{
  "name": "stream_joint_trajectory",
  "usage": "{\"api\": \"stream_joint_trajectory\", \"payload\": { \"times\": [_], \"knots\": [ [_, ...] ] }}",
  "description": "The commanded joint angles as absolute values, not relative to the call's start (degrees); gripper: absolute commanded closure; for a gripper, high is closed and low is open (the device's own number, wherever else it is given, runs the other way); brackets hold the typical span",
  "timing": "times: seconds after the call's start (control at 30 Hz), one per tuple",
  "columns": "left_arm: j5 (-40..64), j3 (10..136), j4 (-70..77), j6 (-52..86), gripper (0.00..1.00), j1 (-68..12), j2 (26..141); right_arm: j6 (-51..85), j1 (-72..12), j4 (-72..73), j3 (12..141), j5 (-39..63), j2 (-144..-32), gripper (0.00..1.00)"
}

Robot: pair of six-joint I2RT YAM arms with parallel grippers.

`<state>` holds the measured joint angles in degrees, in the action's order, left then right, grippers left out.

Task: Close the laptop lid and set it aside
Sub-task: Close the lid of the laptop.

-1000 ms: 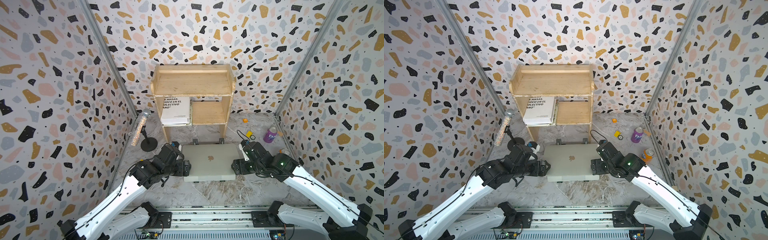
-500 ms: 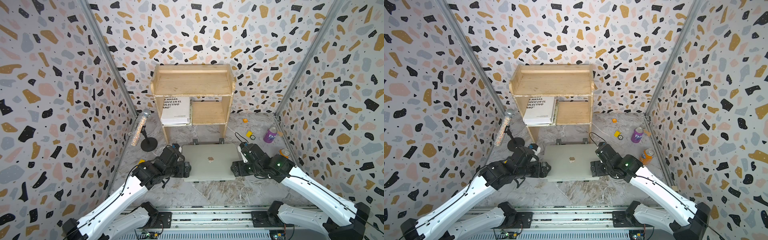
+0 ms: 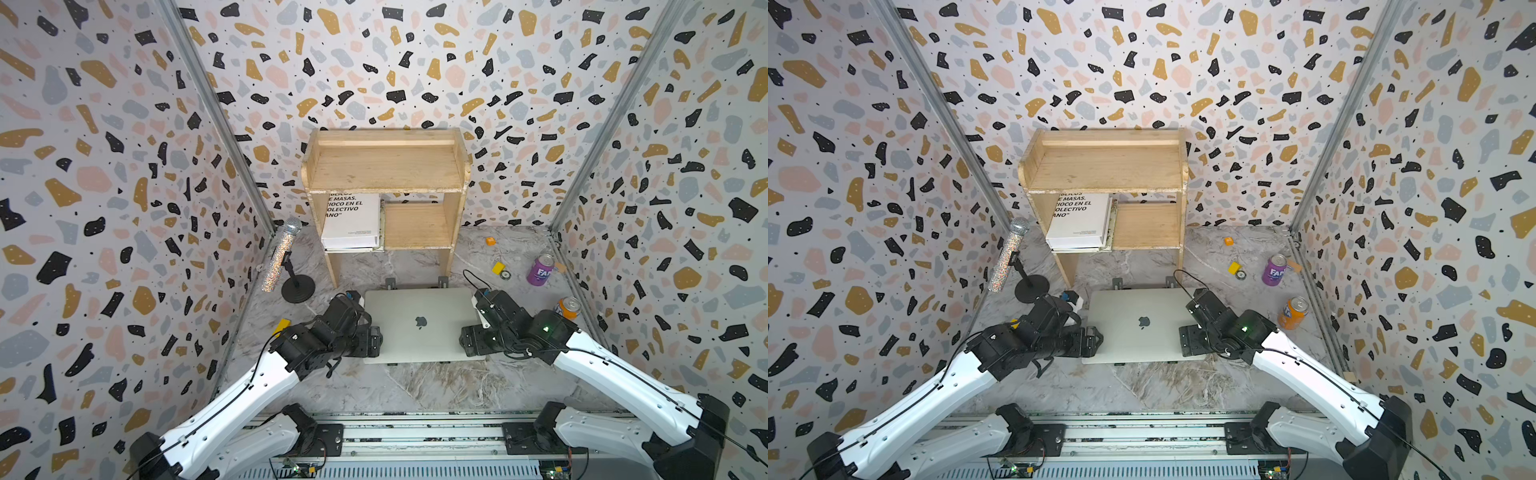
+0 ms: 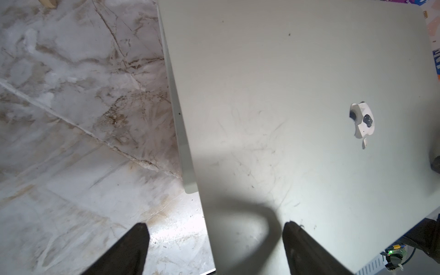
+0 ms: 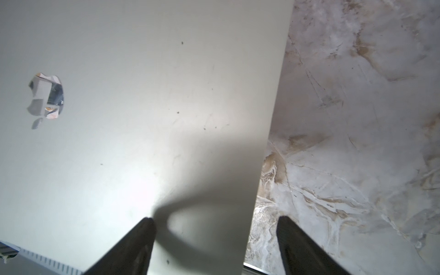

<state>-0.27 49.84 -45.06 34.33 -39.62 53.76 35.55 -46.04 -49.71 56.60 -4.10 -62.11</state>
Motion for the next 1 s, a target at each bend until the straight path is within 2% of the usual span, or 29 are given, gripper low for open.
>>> {"api": "stream_joint_trajectory", "payload": {
  "times": [0.0,0.97],
  "knots": [
    [-0.49,48.68,-42.98,34.64,0.1,-39.96,53.95,35.25,-46.32,-49.84,55.6,-5.16,-63.04,0.15],
    [-1.17,42.37,-37.59,35.46,0.1,-39.93,56.79,33.94,-46.32,-46.81,52.95,-6.56,-66.57,0.15]
  ]
}}
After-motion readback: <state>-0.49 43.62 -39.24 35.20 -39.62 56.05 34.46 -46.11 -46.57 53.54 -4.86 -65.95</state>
